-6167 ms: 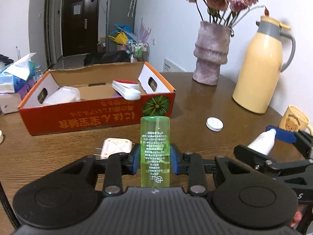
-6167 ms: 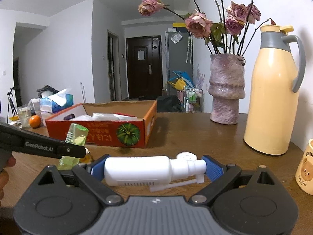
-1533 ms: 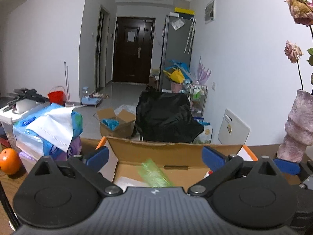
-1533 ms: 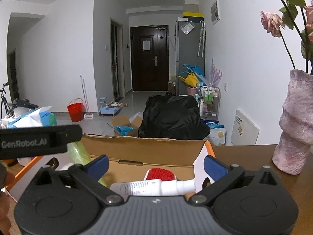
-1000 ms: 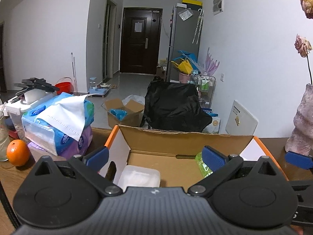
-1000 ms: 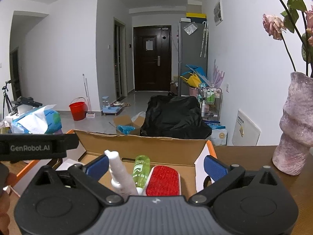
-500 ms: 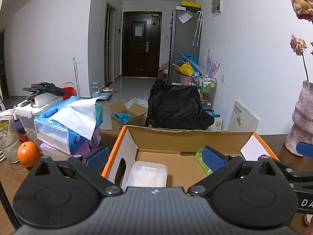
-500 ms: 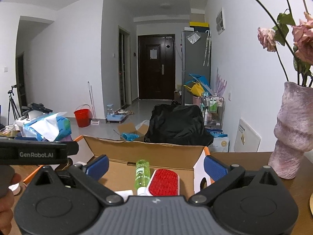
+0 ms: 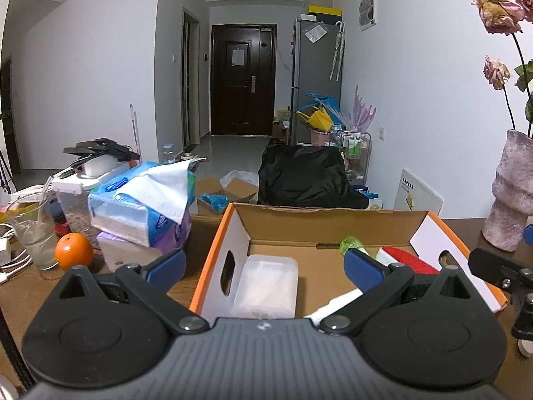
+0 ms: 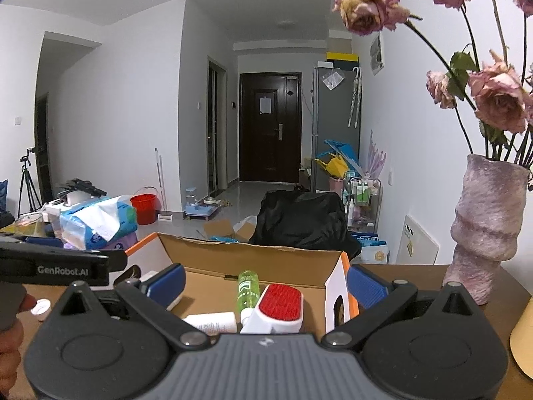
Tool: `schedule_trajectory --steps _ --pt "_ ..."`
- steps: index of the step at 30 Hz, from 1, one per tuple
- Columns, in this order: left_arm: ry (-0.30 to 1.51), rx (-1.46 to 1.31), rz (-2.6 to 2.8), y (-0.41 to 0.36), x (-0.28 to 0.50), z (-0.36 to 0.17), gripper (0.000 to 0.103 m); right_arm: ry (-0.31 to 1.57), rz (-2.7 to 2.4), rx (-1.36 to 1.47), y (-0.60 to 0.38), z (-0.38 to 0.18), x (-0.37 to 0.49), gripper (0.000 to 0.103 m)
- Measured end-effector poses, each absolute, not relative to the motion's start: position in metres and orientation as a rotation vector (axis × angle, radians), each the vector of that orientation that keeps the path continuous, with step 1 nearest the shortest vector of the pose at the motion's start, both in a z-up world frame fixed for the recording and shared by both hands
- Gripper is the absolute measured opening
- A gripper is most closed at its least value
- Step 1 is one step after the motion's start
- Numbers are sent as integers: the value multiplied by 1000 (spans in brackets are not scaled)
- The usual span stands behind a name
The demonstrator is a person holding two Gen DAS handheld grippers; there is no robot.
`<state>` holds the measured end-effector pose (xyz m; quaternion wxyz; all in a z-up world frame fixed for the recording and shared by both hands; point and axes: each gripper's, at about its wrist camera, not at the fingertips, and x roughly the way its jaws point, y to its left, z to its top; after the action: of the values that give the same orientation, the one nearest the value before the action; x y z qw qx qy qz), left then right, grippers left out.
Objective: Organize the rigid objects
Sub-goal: 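Withdraw both tools from the box toward the items on the table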
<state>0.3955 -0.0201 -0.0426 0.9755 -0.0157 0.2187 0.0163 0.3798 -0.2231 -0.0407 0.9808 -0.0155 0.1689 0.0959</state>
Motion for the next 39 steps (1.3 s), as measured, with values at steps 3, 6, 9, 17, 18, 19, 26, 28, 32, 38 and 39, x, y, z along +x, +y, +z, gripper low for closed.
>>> schedule_trajectory --steps 3,6,9,17,18,19,26,28,32,38,39 --pt "435 -36 39 -16 385 -43 103 336 194 -38 -223 -41 368 103" --pt "436 -38 39 -13 376 -44 103 339 200 -45 -222 -43 356 103" --pt "443 -33 42 -12 368 -46 103 343 208 -55 -219 -44 345 103" --pt "455 -42 44 -3 343 -51 103 353 220 -68 -213 -49 319 103" --pt "457 -43 45 -2 340 -52 103 355 221 -68 -213 -50 316 103" --pt "460 -43 46 -1 337 -53 103 358 221 -68 -212 -50 314 103" --pt "470 -41 46 4 314 -57 103 382 228 -61 -210 -58 293 103" --pt "471 -39 44 6 307 -58 103 387 230 -57 -209 -60 288 103" --pt "473 -30 37 7 294 -59 103 395 224 -47 -208 -64 277 103" --pt "477 -26 32 11 276 -61 103 413 213 -26 -204 -71 263 103" --pt "478 -26 31 12 273 -61 103 409 202 -28 -203 -72 260 103"
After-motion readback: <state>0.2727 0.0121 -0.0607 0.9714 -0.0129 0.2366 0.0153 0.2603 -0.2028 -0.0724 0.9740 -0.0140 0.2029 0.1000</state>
